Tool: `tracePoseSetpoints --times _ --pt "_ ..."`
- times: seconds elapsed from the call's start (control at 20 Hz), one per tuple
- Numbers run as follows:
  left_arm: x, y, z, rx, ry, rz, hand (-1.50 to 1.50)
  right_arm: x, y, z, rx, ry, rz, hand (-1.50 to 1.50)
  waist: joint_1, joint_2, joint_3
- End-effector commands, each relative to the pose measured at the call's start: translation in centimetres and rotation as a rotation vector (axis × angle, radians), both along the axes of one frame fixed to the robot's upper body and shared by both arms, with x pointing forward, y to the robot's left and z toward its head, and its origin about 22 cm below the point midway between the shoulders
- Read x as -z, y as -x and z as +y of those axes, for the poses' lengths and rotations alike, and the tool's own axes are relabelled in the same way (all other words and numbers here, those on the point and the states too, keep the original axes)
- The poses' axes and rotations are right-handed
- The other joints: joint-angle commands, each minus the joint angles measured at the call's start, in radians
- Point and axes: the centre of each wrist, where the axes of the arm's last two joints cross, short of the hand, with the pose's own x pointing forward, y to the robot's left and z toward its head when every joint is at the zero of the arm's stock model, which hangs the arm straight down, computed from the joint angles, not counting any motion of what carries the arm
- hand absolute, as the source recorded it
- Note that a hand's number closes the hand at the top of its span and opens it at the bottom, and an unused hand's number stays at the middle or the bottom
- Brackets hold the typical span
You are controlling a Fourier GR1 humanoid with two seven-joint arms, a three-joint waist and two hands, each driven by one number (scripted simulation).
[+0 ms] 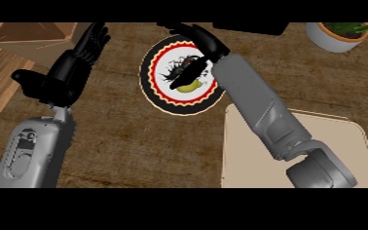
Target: Pick the lemon from the tray and place it in the plate
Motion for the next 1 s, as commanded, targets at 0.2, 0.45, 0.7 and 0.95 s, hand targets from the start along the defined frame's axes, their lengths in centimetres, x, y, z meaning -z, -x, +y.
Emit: tracePoseSetpoints --times 0.2,0.45,0.7,0.95 --pt "-0.6 0.9 2.0 -0.056 -0.001 -0.013 0.0 -1.7 -1.0 -0.5 0.047 -0.176 0.124 -1.5 -0.057 -0.004 0.0" --pt "-0.5 0.7 3.0 -0.065 0.005 -0.002 0.0 -1.4 -2.0 -6.7 0.093 -0.227 0.137 -1.5 -0.066 0.007 0.0" --pt "-0.1 1.0 2.5 -0.057 0.0 -0.011 0.0 -1.9 -2.5 -10.2 0.079 -0.244 0.106 -1.5 -0.058 0.011 0.001" --pt "-1.2 1.3 2.4 -0.062 0.002 -0.018 0.0 -2.1 -2.4 -15.3 0.087 -0.226 0.067 -1.5 -0.048 0.011 0.003"
